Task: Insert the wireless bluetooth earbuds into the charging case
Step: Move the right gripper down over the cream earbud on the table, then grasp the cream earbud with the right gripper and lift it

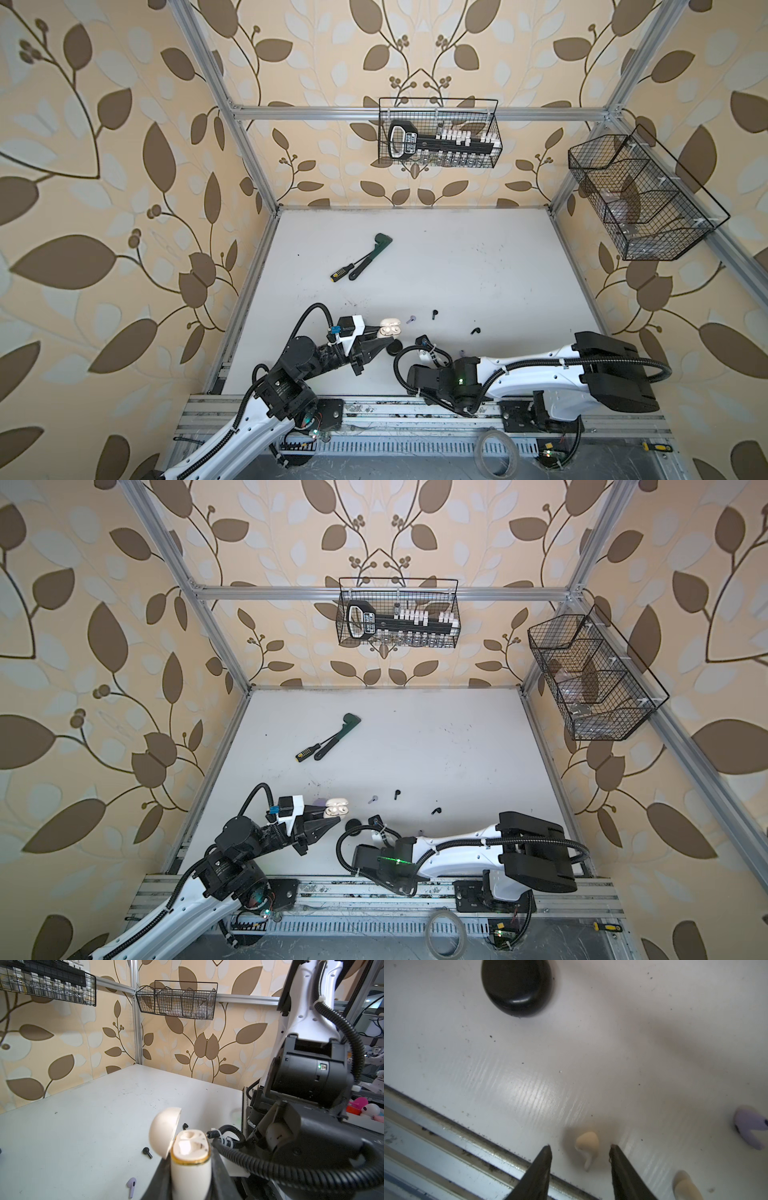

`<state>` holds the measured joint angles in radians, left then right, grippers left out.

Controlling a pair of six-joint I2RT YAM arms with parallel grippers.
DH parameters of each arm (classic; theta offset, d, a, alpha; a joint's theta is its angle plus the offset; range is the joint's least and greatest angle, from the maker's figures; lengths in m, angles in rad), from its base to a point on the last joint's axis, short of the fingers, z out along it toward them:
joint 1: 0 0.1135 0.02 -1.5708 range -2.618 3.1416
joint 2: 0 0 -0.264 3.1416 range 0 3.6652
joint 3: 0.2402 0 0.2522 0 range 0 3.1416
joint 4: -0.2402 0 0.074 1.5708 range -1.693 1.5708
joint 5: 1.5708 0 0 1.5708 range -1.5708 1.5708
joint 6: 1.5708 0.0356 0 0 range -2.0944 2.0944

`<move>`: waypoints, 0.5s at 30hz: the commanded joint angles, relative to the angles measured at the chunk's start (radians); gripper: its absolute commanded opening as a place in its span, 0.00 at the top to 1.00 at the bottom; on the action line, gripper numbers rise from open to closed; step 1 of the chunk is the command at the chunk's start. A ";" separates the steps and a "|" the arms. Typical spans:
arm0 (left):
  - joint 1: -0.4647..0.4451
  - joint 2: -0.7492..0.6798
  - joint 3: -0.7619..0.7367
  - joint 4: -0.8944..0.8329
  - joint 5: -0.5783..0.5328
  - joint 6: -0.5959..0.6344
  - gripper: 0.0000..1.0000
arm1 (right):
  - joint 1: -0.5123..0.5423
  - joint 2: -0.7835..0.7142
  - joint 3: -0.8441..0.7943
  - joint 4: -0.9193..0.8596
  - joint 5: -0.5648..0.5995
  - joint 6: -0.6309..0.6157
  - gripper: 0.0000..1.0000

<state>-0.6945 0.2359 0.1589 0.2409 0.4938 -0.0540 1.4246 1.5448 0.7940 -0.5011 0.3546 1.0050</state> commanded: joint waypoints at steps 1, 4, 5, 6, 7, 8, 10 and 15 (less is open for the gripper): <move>-0.005 -0.014 0.001 0.023 -0.006 -0.007 1.00 | -0.003 0.031 0.014 -0.036 0.000 0.005 0.56; -0.005 -0.008 0.004 0.021 -0.010 -0.005 1.00 | -0.018 0.048 -0.001 -0.010 -0.022 -0.002 0.58; -0.005 -0.008 0.004 0.020 -0.011 -0.006 1.00 | -0.020 0.050 -0.001 -0.009 -0.025 -0.003 0.59; -0.005 -0.005 0.005 0.021 -0.009 -0.007 1.00 | -0.022 0.052 -0.001 -0.010 -0.025 -0.002 0.60; -0.005 -0.006 0.005 0.021 -0.009 -0.006 1.00 | -0.021 0.053 -0.001 -0.009 -0.025 -0.002 0.60; -0.005 -0.004 0.005 0.020 -0.009 -0.006 1.00 | -0.023 0.051 -0.002 -0.007 -0.025 -0.005 0.61; -0.005 -0.004 0.007 0.017 -0.012 -0.004 1.00 | -0.023 0.049 -0.004 -0.004 -0.029 -0.006 0.62; -0.005 -0.001 0.008 0.019 -0.010 -0.004 1.00 | -0.028 0.048 -0.011 0.000 -0.030 -0.007 0.65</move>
<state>-0.6945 0.2356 0.1589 0.2344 0.4889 -0.0551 1.4036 1.5837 0.7937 -0.4957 0.3321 0.9939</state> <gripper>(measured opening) 0.247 0.349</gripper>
